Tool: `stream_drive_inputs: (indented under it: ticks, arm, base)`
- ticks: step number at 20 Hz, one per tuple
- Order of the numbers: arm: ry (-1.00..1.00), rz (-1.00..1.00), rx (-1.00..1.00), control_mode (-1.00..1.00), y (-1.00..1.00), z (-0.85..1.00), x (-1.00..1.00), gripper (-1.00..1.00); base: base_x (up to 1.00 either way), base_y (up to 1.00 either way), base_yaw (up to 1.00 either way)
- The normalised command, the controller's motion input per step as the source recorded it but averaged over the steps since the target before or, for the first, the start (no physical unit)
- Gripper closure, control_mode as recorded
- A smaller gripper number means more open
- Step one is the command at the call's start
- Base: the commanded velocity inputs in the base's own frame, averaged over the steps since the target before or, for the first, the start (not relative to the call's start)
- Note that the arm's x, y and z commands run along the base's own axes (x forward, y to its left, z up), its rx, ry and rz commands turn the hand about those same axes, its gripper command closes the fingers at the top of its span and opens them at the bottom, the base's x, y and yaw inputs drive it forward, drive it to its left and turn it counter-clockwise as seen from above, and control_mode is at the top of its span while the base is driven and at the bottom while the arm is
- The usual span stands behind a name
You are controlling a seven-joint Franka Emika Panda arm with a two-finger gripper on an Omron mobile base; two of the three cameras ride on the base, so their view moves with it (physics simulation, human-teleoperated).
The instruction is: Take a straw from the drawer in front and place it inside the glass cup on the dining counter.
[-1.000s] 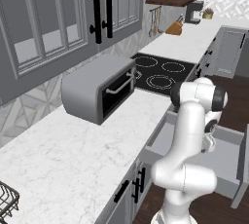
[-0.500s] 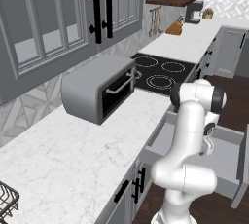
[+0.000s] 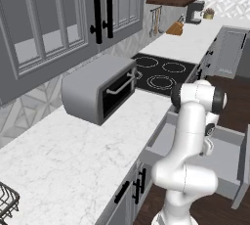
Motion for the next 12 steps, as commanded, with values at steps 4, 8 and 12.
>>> stream_drive_inputs:
  ticks: [4,8,12]
  arm:
    - [0.00,0.04,0.00,-1.00,0.00,-0.02,0.11,-1.00]
    - [0.00,0.04,0.00,-1.00,0.00,-0.10,0.08,-1.00]
    - [0.01,0.01,0.00,-1.00,0.00,-0.31,0.04,-1.00]
  base:
    - [0.00,0.00,0.00]
    - [0.00,0.00,0.00]
    - [0.00,0.00,0.00]
